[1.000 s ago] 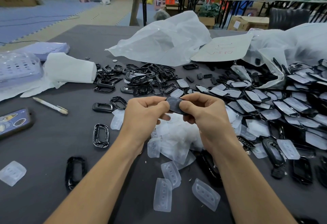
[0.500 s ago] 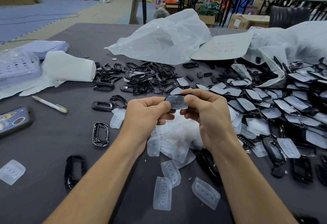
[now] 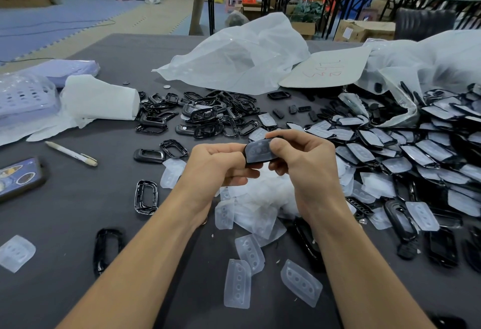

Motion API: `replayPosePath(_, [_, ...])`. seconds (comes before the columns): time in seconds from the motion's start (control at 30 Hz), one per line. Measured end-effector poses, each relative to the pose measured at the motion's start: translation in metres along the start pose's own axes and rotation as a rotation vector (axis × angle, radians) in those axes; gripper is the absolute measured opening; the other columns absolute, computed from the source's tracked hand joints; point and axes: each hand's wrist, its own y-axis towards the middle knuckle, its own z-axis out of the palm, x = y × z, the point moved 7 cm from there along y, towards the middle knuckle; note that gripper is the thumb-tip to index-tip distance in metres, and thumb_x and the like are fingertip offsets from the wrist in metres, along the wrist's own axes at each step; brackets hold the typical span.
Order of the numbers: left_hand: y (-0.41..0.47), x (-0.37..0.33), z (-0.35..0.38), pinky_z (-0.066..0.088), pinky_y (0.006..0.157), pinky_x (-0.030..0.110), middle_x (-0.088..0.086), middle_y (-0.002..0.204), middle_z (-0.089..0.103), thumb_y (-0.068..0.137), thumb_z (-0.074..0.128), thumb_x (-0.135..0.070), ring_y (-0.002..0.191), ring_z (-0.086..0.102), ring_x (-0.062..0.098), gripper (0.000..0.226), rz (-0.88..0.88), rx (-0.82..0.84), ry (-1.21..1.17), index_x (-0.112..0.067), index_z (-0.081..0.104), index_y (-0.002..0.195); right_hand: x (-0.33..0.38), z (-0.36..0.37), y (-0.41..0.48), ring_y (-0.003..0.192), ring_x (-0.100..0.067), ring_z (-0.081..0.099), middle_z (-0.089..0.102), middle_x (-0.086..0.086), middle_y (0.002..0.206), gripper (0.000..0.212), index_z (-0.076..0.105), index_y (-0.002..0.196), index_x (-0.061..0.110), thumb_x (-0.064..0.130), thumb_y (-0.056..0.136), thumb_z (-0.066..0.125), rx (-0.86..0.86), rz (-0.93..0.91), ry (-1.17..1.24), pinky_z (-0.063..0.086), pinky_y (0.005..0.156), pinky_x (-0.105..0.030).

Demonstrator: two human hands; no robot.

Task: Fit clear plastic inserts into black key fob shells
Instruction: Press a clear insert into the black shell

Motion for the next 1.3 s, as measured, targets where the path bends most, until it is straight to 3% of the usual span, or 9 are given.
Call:
replayPosePath(0.13, [0.001,0.001,0.001,0.058,0.062,0.019,0.011,0.089,0.081,0.088,0.068,-0.01,0.075,0.078,0.018,0.018,0.002,-0.018,0.0,-0.016,0.085,0.088,0.0,0.0,0.0,0.05,-0.016,0.055,0.073,-0.007,0.069,0.023,0.08,0.08,0.013,-0.003,0.09,0.067,0.005,-0.01,-0.004,0.046,0.05,-0.023])
replayPosePath(0.2, [0.001,0.001,-0.001,0.058,0.061,0.019,0.01,0.087,0.081,0.094,0.068,-0.006,0.073,0.077,0.017,0.02,0.014,-0.04,0.02,-0.016,0.084,0.087,0.0,0.001,0.0,0.05,-0.016,0.055,0.072,-0.006,0.069,0.023,0.08,0.08,0.014,-0.002,0.09,0.067,0.007,-0.012,-0.011,0.047,0.051,-0.023])
replayPosePath(0.43, [0.001,0.001,-0.002,0.055,0.056,0.019,0.012,0.079,0.079,0.091,0.068,0.001,0.066,0.075,0.016,0.017,0.041,-0.109,0.043,-0.009,0.082,0.092,0.0,0.002,0.0,0.049,-0.014,0.057,0.073,-0.004,0.069,0.02,0.079,0.079,0.014,-0.002,0.087,0.069,0.012,-0.028,-0.019,0.047,0.05,-0.022])
replayPosePath(0.63, [0.001,0.0,-0.001,0.054,0.055,0.019,0.01,0.075,0.079,0.091,0.067,0.004,0.064,0.075,0.016,0.029,0.059,-0.101,0.095,-0.018,0.084,0.083,-0.001,0.005,0.001,0.051,-0.013,0.058,0.072,-0.006,0.07,0.021,0.077,0.078,0.013,-0.005,0.086,0.071,0.003,-0.077,-0.083,0.045,0.049,-0.018])
replayPosePath(0.7, [0.001,-0.001,0.0,0.053,0.057,0.018,0.007,0.077,0.08,0.091,0.068,-0.002,0.067,0.075,0.015,0.033,0.08,-0.097,0.134,-0.028,0.084,0.079,-0.002,0.005,0.002,0.05,-0.013,0.057,0.071,-0.004,0.067,0.021,0.077,0.077,0.013,-0.004,0.087,0.071,0.013,-0.081,-0.104,0.045,0.048,-0.019])
replayPosePath(0.83, [0.0,-0.003,0.001,0.05,0.055,0.018,-0.003,0.079,0.08,0.086,0.076,-0.028,0.067,0.076,0.015,0.014,0.12,-0.153,0.158,-0.04,0.084,0.083,-0.004,0.01,0.002,0.053,-0.017,0.059,0.071,-0.008,0.065,0.022,0.076,0.071,0.014,-0.002,0.085,0.071,0.065,-0.102,-0.14,0.046,0.049,-0.022])
replayPosePath(0.93, [0.002,-0.001,-0.001,0.049,0.054,0.023,-0.001,0.073,0.079,0.092,0.076,-0.019,0.061,0.074,0.018,0.02,0.156,-0.193,0.199,-0.034,0.084,0.081,-0.004,0.013,0.001,0.054,-0.019,0.059,0.071,-0.009,0.064,0.022,0.075,0.071,0.014,-0.003,0.083,0.069,0.075,-0.122,-0.175,0.047,0.05,-0.025])
replayPosePath(1.13, [0.001,-0.003,-0.004,0.05,0.054,0.02,-0.004,0.069,0.078,0.089,0.077,-0.011,0.061,0.076,0.017,0.025,0.213,-0.242,0.287,-0.032,0.083,0.077,-0.002,0.015,-0.003,0.042,-0.004,0.058,0.067,0.005,0.055,0.024,0.073,0.069,0.008,-0.009,0.085,0.066,0.096,-0.14,-0.143,0.044,0.046,-0.011])
replayPosePath(1.3, [0.001,-0.005,-0.003,0.049,0.051,0.018,-0.004,0.07,0.078,0.091,0.076,-0.01,0.06,0.076,0.016,0.03,0.23,-0.251,0.241,-0.036,0.083,0.077,-0.003,0.014,-0.001,0.046,-0.01,0.054,0.067,0.0,0.058,0.018,0.074,0.075,0.013,0.002,0.087,0.068,0.093,-0.114,-0.171,0.043,0.047,-0.018])
